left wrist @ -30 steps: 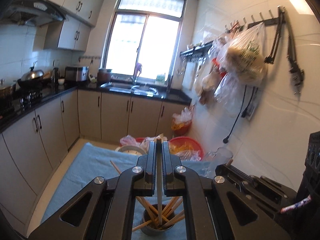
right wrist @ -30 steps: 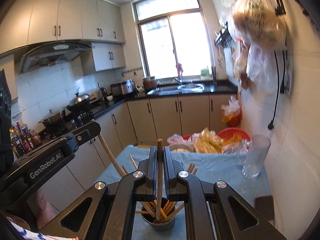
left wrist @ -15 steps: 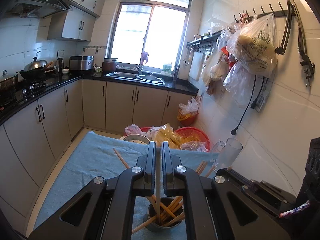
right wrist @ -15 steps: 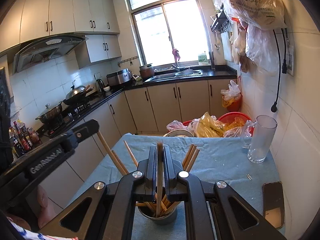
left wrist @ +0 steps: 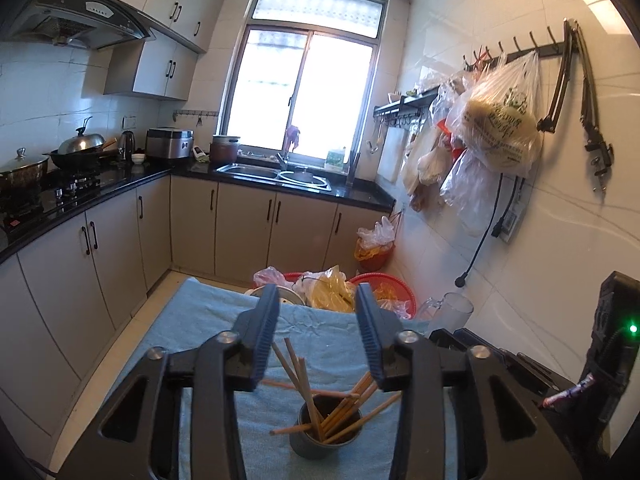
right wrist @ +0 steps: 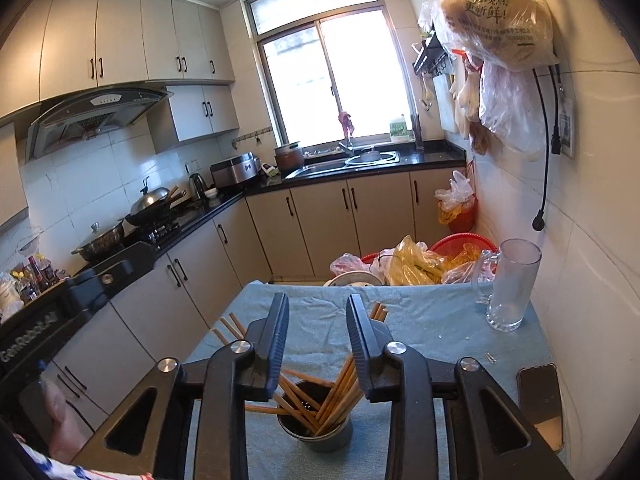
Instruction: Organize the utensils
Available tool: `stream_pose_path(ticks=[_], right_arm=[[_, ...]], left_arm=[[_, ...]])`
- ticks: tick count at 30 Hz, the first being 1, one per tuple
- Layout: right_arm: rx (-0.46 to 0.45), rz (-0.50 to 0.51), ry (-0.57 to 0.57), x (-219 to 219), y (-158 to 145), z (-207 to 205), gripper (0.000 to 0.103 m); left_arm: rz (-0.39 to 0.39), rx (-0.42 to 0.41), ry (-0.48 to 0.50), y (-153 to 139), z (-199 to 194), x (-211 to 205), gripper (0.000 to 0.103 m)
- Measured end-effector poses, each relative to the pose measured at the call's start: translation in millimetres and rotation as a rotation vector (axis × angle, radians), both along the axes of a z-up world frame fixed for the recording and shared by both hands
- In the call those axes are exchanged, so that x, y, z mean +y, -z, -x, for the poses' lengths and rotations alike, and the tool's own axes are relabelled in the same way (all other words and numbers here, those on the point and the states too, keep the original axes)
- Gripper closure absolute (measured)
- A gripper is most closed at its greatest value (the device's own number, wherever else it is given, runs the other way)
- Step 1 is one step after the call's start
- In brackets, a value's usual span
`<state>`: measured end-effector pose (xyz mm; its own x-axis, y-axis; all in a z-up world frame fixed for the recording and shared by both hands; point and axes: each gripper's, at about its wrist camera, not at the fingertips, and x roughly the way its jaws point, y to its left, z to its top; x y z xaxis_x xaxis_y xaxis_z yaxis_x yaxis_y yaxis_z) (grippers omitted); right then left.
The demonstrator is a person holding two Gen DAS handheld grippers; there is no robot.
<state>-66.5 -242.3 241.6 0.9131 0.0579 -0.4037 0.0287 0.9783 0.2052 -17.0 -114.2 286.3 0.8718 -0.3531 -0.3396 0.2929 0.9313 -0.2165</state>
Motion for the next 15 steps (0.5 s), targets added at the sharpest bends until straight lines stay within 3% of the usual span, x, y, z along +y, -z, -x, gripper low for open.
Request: stream_pose_path(ticks=[7, 12, 15], right_arm=[[-0.02, 0.003, -0.006, 3.4, -6.9, 26.2, 0.065], [-0.042, 0.037, -0.001, 11.9, -4.0, 58.3, 0.049], [-0.03, 0.043, 0.008, 14.6, 9.8, 77.7, 0.043]], left_arm=[[0.009, -0.039, -0.006, -9.4, 39.3, 22.3, 0.052], [-0.024, -0.106, -0.081, -4.2, 76.1, 42.0, 0.017], [-0.056, -0.107, -0.149, 9.5, 92.5, 54.4, 0.01]])
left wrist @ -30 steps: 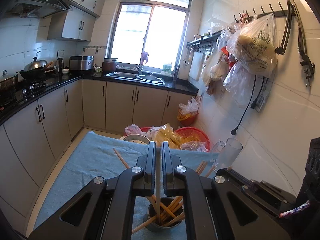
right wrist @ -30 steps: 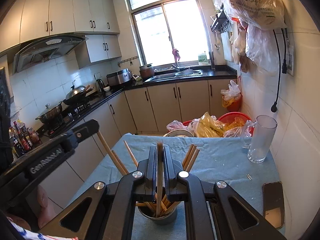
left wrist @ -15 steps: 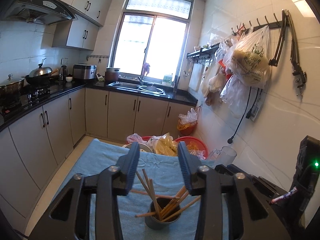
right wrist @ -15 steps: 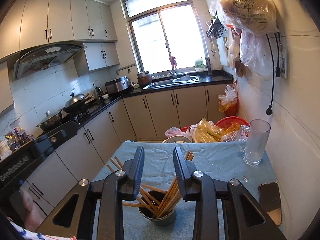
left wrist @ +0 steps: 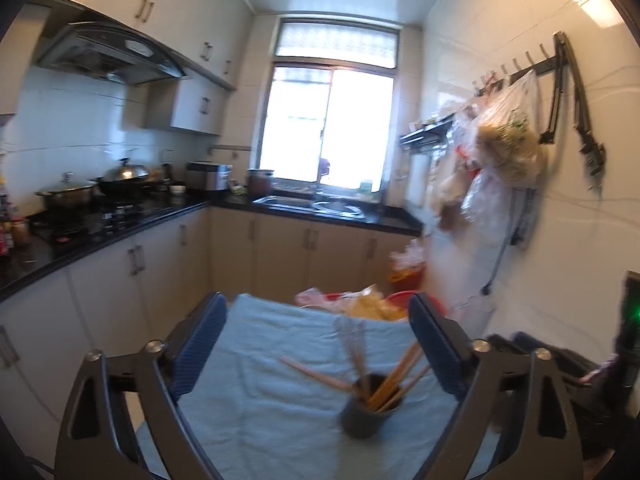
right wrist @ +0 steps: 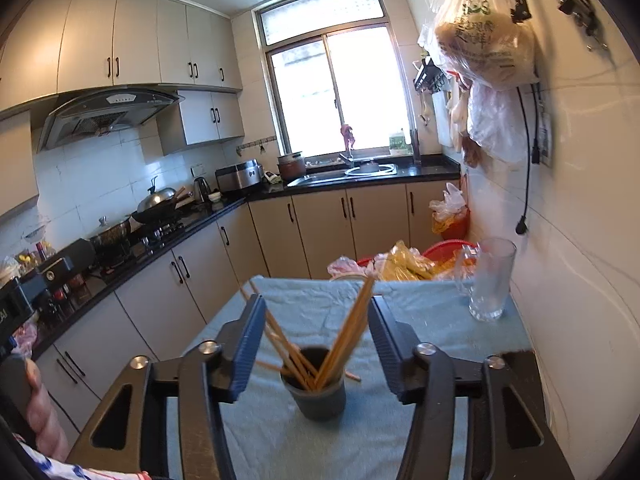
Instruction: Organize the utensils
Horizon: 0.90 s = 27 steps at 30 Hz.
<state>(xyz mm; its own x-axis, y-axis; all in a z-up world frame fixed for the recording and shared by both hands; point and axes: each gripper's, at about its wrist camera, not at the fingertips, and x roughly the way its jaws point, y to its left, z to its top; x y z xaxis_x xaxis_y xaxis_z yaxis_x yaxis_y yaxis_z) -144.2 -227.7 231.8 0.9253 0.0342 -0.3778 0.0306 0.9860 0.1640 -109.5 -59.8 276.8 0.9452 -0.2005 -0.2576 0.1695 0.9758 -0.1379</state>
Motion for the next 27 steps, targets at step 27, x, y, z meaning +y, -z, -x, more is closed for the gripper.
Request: stream_pose_path(ticks=[27], right_arm=[[0.27, -0.081, 0.133, 10.8, 119.6, 56.1, 0.037]], left_arm=[[-0.217, 0.174, -0.212, 101.9, 49.1, 15.0, 0.002]])
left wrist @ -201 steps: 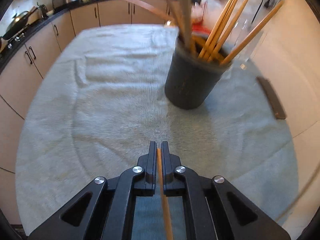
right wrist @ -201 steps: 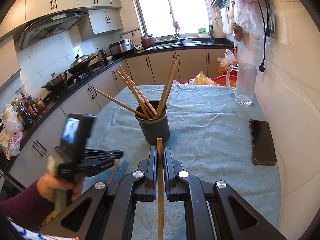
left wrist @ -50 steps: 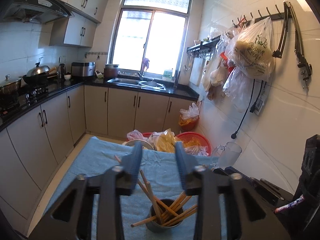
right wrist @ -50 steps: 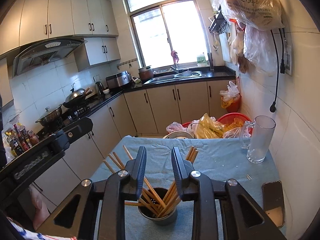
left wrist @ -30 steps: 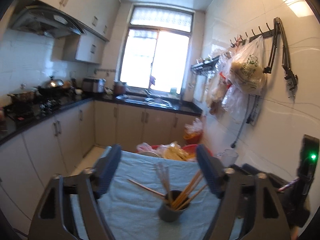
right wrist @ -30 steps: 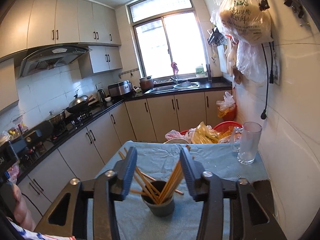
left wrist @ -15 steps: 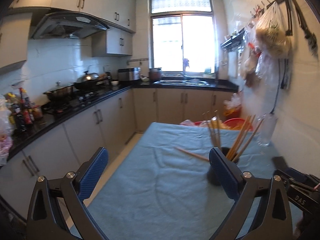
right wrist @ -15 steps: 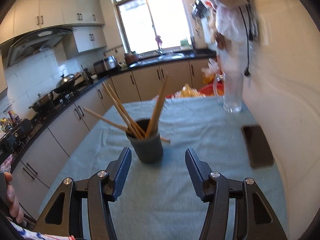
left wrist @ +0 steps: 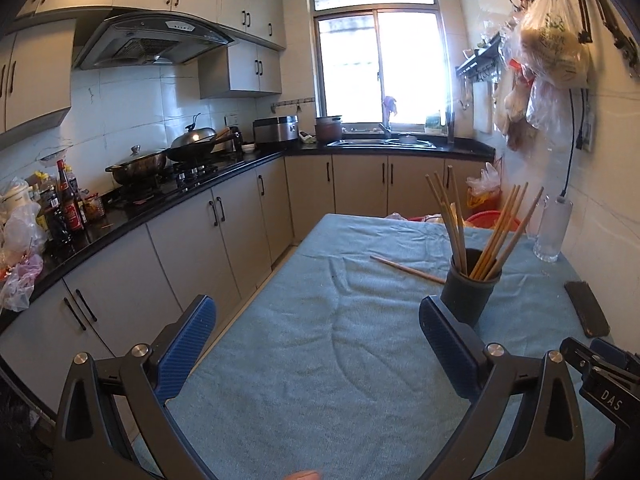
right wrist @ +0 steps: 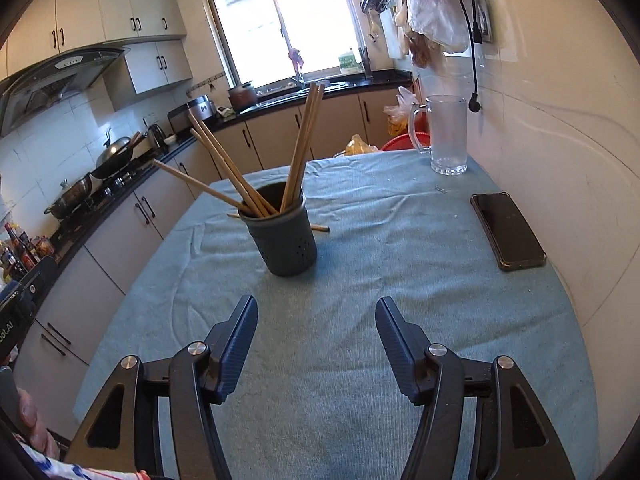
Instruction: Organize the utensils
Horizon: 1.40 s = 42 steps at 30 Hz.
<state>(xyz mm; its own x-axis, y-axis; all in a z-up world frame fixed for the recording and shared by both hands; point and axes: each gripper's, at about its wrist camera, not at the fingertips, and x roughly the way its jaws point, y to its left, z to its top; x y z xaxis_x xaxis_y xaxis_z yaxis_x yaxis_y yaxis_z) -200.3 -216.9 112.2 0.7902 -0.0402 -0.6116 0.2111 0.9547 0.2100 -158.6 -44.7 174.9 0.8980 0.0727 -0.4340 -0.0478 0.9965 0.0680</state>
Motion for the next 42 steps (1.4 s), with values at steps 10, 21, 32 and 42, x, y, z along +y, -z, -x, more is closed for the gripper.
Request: stream_pose_path(ticks=[10, 21, 32, 42], right_arm=[[0.025, 0.051, 0.018, 6.9, 6.5, -1.3, 0.033], [0.048, 0.125, 0.031, 14.1, 13.8, -6.9, 0.032], [0.035, 0.187, 0.082, 10.4, 15.0, -6.4, 0.031], [0.016, 0.213, 0.11, 7.2, 14.2, -4.5, 0.03]], left_arm=[[-0.014, 0.062, 0.042, 12.6, -6.6, -6.7, 0.002], [-0.02, 0.139, 0.091, 28.4, -15.5, -14.5, 0.002], [0.006, 0.196, 0.149, 38.8, -20.7, -18.8, 0.002], [0.019, 0.226, 0.19, 45.7, -23.0, -23.2, 0.002]])
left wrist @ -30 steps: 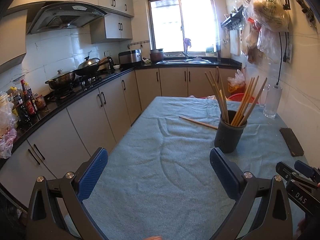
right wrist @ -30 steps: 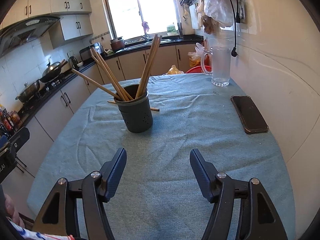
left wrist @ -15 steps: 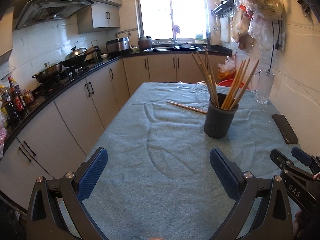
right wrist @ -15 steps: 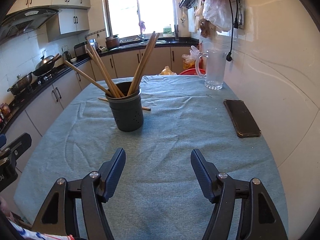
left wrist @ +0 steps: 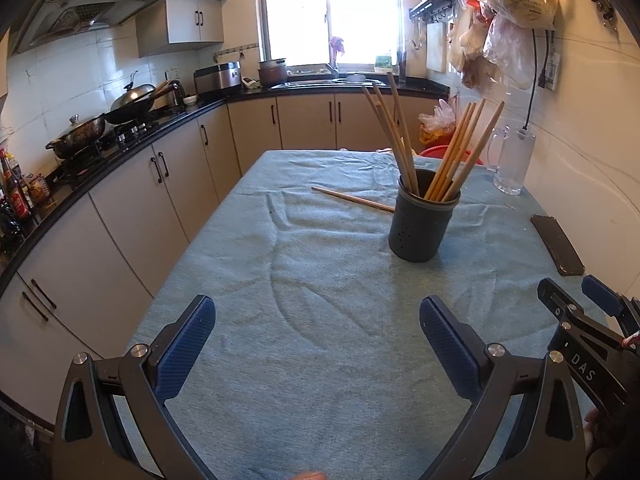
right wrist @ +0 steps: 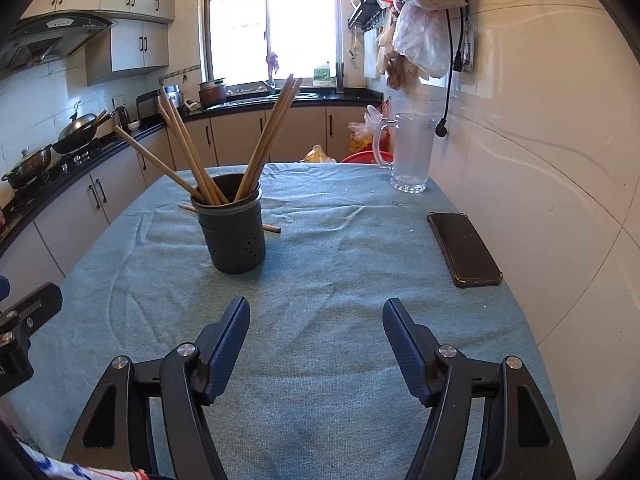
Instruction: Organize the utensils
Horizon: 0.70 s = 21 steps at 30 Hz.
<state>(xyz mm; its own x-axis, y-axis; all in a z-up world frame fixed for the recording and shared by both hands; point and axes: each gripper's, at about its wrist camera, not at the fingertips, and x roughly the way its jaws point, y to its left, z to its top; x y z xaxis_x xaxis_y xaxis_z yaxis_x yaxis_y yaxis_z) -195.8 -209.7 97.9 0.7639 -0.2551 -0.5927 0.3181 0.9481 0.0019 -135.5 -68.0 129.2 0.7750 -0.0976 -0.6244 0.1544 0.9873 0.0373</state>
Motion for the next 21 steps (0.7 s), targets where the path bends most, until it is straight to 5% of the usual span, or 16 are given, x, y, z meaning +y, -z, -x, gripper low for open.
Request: stream_pose_path(ticks=[21], right_arm=[[0.013, 0.016, 0.001, 1.3, 7.1, 0.0, 0.028]], left_arm=[[0.025, 0.03, 0.037, 8.3, -1.4, -6.0, 0.002]])
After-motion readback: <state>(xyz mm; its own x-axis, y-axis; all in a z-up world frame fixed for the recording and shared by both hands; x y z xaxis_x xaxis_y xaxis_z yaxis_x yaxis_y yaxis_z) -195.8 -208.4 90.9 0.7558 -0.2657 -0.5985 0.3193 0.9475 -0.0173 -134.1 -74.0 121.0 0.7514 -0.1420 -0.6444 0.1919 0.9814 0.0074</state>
